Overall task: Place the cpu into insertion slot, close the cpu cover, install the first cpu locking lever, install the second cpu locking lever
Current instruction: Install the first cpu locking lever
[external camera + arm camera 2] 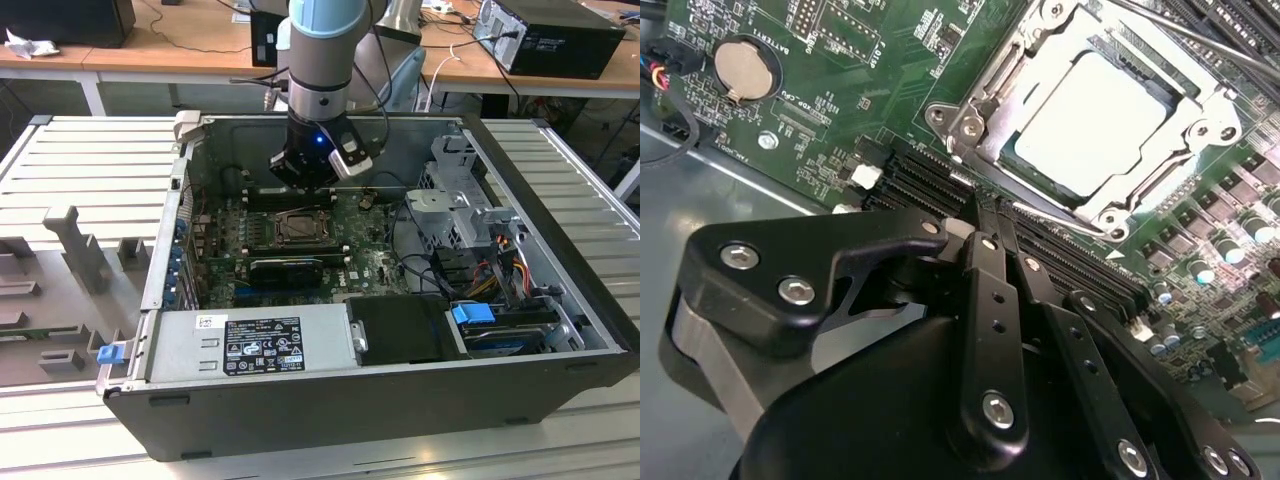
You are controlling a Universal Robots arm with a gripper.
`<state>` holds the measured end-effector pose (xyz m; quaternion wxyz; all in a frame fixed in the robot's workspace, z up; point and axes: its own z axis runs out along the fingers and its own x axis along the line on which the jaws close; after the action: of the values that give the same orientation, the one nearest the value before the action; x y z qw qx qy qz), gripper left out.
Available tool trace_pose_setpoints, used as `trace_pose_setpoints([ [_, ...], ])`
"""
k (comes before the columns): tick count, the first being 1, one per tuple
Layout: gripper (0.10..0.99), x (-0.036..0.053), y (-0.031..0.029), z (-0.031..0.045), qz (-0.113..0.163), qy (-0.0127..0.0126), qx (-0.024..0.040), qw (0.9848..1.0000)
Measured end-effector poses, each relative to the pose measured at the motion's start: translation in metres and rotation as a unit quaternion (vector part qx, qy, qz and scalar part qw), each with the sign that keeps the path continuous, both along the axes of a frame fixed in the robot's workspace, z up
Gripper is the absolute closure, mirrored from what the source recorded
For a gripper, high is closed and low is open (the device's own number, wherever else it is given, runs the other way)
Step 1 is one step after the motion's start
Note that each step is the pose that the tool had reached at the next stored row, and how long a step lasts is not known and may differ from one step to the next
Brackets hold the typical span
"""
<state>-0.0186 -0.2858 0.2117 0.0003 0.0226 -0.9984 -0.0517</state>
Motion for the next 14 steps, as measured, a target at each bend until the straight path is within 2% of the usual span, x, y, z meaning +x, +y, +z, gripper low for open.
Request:
trace_pose_setpoints([
  [14,0.98,0.0019,0.0,-0.0059,-0.002,0.0,-0.0023,1.0],
])
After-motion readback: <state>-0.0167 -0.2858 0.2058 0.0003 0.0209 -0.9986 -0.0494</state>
